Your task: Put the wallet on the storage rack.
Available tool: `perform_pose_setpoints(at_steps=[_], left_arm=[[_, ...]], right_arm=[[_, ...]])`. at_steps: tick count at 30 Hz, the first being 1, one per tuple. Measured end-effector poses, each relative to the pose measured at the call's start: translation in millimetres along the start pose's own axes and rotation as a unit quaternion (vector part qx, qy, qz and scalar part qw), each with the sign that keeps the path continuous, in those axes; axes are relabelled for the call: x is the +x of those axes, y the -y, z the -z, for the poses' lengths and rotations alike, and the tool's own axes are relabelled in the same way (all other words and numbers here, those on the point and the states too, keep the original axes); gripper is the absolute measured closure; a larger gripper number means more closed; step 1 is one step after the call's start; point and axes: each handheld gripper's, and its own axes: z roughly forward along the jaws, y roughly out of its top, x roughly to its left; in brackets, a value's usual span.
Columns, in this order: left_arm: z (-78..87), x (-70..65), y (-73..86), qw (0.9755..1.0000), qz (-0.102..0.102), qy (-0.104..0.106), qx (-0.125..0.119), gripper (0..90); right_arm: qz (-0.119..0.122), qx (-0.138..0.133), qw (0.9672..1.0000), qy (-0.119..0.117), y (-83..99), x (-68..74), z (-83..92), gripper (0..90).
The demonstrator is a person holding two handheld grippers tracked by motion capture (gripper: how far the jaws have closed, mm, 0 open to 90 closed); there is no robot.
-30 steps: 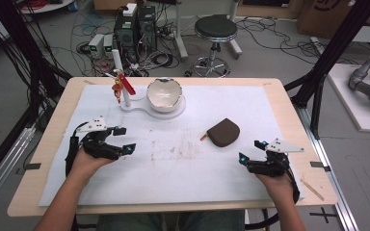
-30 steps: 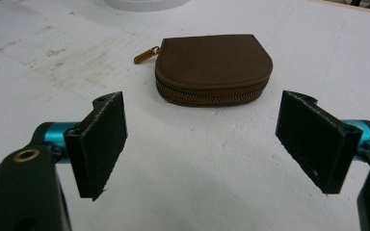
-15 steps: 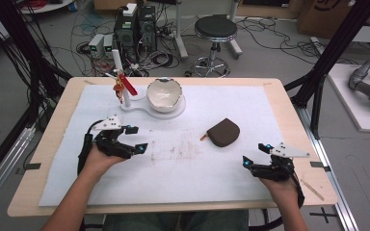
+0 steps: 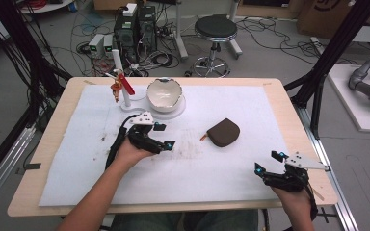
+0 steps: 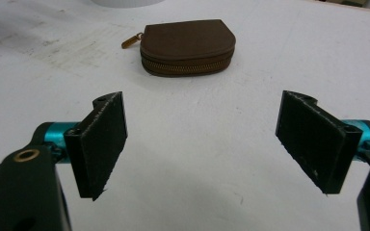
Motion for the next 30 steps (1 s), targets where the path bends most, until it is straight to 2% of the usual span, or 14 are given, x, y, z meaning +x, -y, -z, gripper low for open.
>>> perform_pose_setpoints(at_steps=[2,8,16,22,24,30], left_arm=[[-9.8,0.3,-3.0,1.0000,-0.001,-0.001,0.002,16.8],[-39.0,-0.5,-8.3,0.9994,-0.003,0.013,0.031,16.8],[-73.9,-6.5,-20.1,0.9984,-0.010,0.028,0.049,17.2],[-100.0,-7.4,-30.7,0.9971,-0.019,0.030,0.068,18.3],[-108.1,-7.0,-33.5,0.9966,-0.016,0.033,0.074,21.5],[-125.8,-3.4,-38.2,0.9949,-0.025,0.023,0.095,22.9]], right_arm=[[-0.002,-0.001,1.0000,0.002,1.8,-1.0,3.4,18.6],[-0.007,-0.001,1.0000,0.007,6.5,-1.9,10.4,18.5],[-0.006,-0.001,0.9999,0.008,7.8,-0.5,14.4,18.5],[0.000,0.004,1.0000,0.007,8.2,1.1,12.9,18.6],[0.001,0.004,1.0000,0.006,8.4,1.3,12.7,18.6],[-0.001,0.003,1.0000,0.007,9.6,0.0,14.1,18.5]])
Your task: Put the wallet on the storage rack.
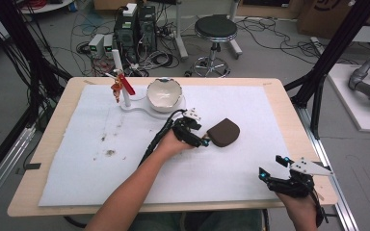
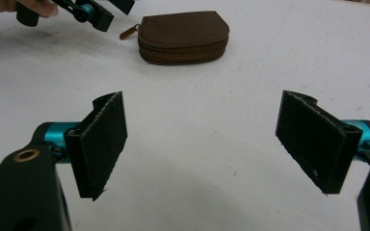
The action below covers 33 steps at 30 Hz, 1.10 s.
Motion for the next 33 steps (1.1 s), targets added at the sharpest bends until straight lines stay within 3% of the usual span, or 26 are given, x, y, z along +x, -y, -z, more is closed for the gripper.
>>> perform_pose_setpoints(at_steps=[7,16,25,33], left_arm=[[-10.5,1.0,1.7,0.9997,-0.006,-0.011,0.020,35.7],[-13.7,2.8,4.0,0.9997,-0.005,-0.018,0.018,49.0],[-12.0,-3.8,3.4,0.9979,-0.033,-0.045,0.032,63.3],[-12.5,-10.0,2.2,0.9967,-0.054,-0.047,0.039,72.2]], right_arm=[[-0.003,0.002,1.0000,0.001,1.4,-1.5,0.7,18.6],[-0.004,0.000,1.0000,0.002,2.4,-2.1,2.3,18.5],[-0.001,0.001,1.0000,0.003,2.8,-2.8,1.6,18.6],[-0.002,0.003,1.0000,0.003,2.7,-2.3,1.1,18.5]])
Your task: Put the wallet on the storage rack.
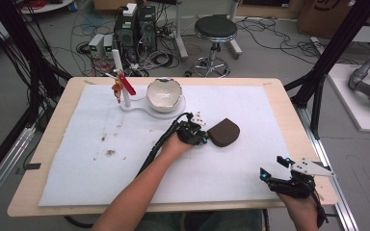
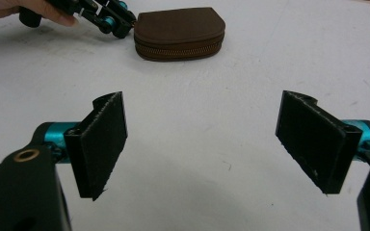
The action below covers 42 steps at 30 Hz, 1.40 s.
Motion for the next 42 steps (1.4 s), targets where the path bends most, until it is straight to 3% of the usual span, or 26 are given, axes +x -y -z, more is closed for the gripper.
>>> perform_pose_setpoints(at_steps=[14,20,24,32,41,42], left_arm=[[0.4,-0.5,4.0,0.9999,-0.005,0.004,-0.010,87.8],[1.7,2.3,4.7,0.9998,0.009,0.014,-0.014,88.3],[9.5,4.2,2.8,0.9985,0.021,0.031,-0.039,88.4],[31.7,3.9,-6.0,0.9904,0.044,0.067,-0.112,88.4],[58.0,1.7,-20.8,0.9806,0.038,0.086,-0.172,88.4],[61.3,2.8,-22.0,0.9809,0.032,0.086,-0.171,88.4]], right_arm=[[0.001,0.000,1.0000,0.000,0.0,0.6,0.2,18.6],[0.001,0.000,1.0000,-0.001,0.0,0.4,0.0,18.5],[0.000,-0.001,1.0000,0.000,0.5,-0.6,0.1,18.6],[0.002,0.001,1.0000,-0.002,0.1,0.0,-1.1,18.5],[0.006,0.000,1.0000,-0.001,-0.9,1.5,-2.0,18.5],[0.004,0.002,1.0000,-0.003,-1.0,2.1,-2.0,18.6]])
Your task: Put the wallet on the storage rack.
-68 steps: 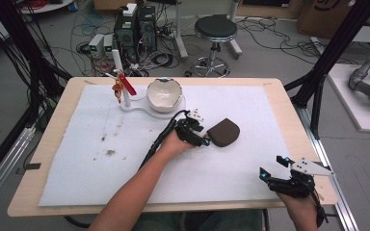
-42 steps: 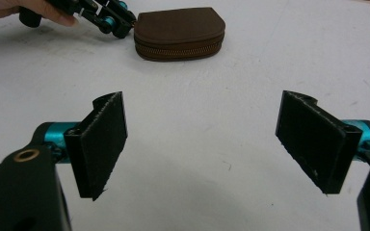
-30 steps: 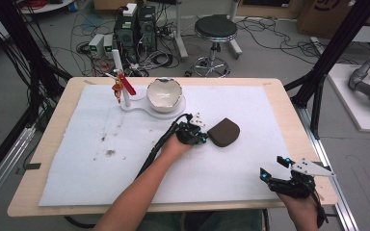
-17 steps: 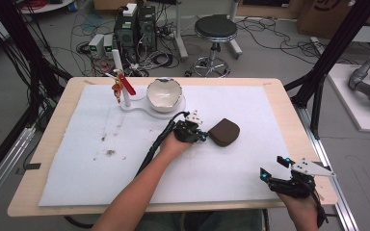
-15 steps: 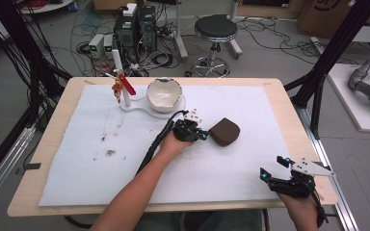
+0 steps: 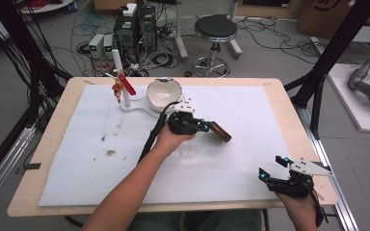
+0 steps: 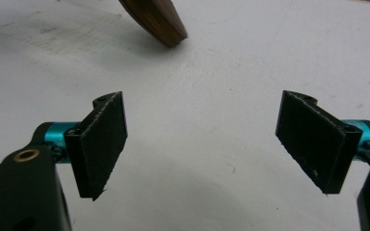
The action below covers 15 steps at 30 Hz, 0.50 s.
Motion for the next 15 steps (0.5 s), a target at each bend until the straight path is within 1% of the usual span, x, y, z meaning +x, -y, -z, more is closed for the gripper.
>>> perform_pose_setpoints(at_steps=[1,2,3,4,6,7,9,11,12,15], left_arm=[[1.7,-0.8,-1.8,1.0000,0.002,0.000,-0.003,88.4],[4.2,-0.7,-3.6,1.0000,-0.001,-0.004,-0.001,88.4],[6.4,-0.5,-4.8,1.0000,0.000,-0.001,-0.005,88.4],[9.4,0.2,-6.1,1.0000,-0.003,-0.003,-0.004,88.4],[14.4,0.4,-8.3,0.9999,0.000,-0.002,-0.014,88.4],[17.4,1.1,-9.6,0.9999,-0.004,-0.002,-0.014,88.4],[22.3,1.2,-12.3,0.9998,-0.001,-0.004,-0.019,88.4],[27.6,1.8,-15.3,0.9997,-0.002,-0.009,-0.022,88.4],[31.0,2.7,-17.1,0.9997,-0.007,-0.012,-0.019,88.4],[40.7,5.0,-21.6,0.9994,-0.006,-0.023,-0.027,88.3]], right_arm=[[-0.001,-0.001,1.0000,0.000,-0.1,0.4,-0.3,18.6],[0.000,0.000,1.0000,0.001,-0.2,0.3,-0.6,18.6],[0.002,-0.001,1.0000,0.000,-0.2,0.2,-0.8,18.5],[0.003,-0.001,1.0000,0.000,-0.3,0.3,-1.0,18.5],[0.002,0.000,1.0000,0.000,-0.5,1.0,-1.2,18.6],[0.003,0.000,1.0000,-0.001,-0.6,1.1,-1.2,18.6],[0.002,0.000,1.0000,-0.001,-0.8,1.4,-1.3,18.6],[0.004,0.000,1.0000,0.000,-1.1,1.6,-2.0,18.6],[0.004,0.000,1.0000,-0.001,-1.3,2.0,-2.2,18.6],[0.004,0.002,1.0000,-0.004,-2.2,3.0,-3.9,18.5]])
